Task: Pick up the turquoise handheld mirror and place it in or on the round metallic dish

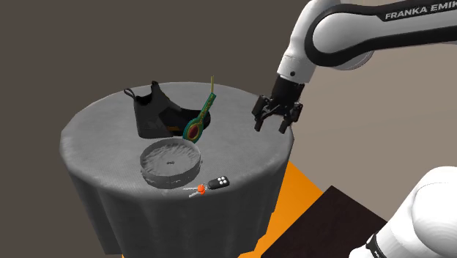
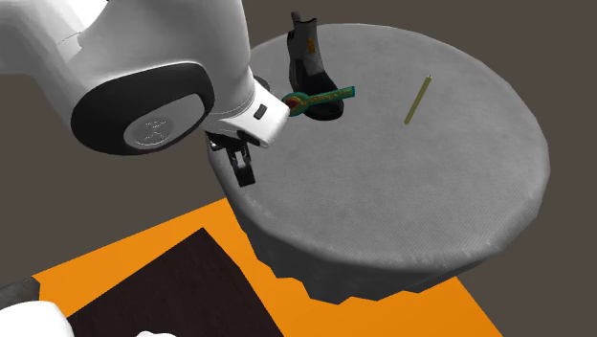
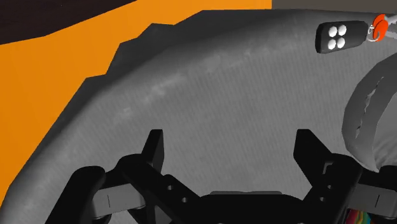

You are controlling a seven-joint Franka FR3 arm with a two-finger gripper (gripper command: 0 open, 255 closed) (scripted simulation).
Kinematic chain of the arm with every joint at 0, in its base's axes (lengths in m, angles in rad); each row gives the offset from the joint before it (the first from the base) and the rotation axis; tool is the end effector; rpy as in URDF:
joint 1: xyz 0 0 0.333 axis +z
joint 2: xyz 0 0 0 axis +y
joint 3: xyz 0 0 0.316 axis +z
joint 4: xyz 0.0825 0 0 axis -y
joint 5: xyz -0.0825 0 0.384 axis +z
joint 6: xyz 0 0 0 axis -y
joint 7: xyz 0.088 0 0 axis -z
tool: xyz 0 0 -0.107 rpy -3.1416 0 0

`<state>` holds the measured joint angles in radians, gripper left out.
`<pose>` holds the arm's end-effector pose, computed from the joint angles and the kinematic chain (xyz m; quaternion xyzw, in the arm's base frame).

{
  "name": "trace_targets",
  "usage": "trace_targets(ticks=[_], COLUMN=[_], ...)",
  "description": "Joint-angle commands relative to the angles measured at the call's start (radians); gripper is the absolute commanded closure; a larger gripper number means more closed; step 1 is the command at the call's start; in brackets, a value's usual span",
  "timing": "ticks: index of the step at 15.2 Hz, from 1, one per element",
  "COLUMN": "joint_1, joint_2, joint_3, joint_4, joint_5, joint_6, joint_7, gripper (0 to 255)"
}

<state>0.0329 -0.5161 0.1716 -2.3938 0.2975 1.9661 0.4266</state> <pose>0.3930 0.1072 0.5103 -0.9797 0.1702 -0.0116 0.1055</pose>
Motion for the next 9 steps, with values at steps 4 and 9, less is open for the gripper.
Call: trace_targets(ticks=[4, 9], joint_1=[-0.005, -0.018], joint_2=[0.157, 0.323], joint_3=[0.078, 0.14], joint_4=[0.072, 0.17], joint_5=[0.029, 0.007], joint_6=[0.163, 0.305], joint_7=[0.146, 0.295], gripper=[0, 0])
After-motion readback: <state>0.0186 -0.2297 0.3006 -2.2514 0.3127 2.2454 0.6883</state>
